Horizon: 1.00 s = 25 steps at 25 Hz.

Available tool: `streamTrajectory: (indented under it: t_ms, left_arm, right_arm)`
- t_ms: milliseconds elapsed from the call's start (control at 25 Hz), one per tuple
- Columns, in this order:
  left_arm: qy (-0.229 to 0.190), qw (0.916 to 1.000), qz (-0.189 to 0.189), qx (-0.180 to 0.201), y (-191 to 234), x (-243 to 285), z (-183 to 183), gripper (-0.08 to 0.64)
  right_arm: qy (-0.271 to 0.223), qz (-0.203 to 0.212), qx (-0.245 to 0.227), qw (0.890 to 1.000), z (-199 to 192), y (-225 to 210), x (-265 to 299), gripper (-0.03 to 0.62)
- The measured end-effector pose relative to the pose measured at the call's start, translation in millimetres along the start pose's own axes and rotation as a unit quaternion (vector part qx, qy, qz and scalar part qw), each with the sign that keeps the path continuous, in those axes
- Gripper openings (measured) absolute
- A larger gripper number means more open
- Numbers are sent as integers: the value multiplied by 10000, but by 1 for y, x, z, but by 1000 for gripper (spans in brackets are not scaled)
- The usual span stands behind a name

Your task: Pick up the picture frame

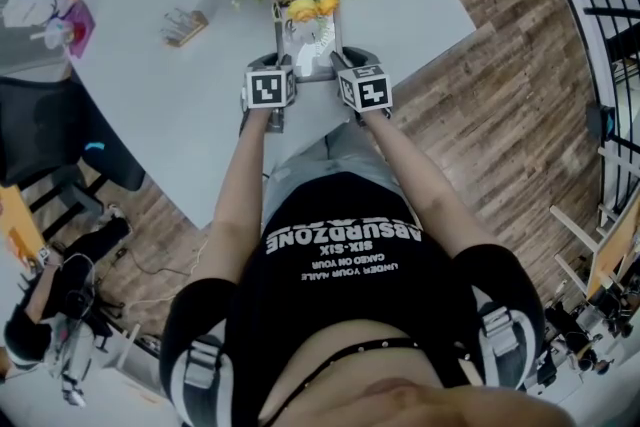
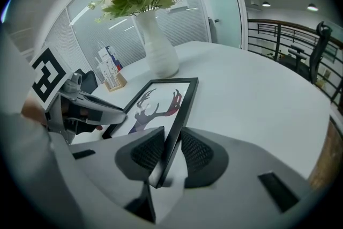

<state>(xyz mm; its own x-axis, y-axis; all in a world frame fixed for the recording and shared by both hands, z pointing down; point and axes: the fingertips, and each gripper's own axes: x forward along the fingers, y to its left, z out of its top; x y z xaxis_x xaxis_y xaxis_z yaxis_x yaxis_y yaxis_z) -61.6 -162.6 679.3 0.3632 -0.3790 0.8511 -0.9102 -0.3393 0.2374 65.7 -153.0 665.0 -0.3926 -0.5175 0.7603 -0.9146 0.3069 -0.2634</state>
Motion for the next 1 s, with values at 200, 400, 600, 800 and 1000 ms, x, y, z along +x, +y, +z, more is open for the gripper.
streamTrajectory:
  t_ms: [200,400,600,800,1000]
  left_arm:
    - [193,9998,-54,-3,-4,-7,-4,101]
    - [182,9998,-34,95,-9,-11,-7,103]
    - [131,9998,-63,134,-12,-15,-8,103]
    - [70,9998,-56,183,-16,-21,-7,101]
    - [19,9997,-103,205,-23,-29,-8,101]
  right_arm:
    - [-23,-5,-57,10000,1,0,-6,106]
    - [-42,-53,-51,10000,-1,0,-11,103]
    - [-74,-83,-45,9999,-2,0,-17,103]
    - [-135,-115,-44,9998,-2,2,-24,103]
    - [-212,-132,-11,9997,-2,3,-37,103]
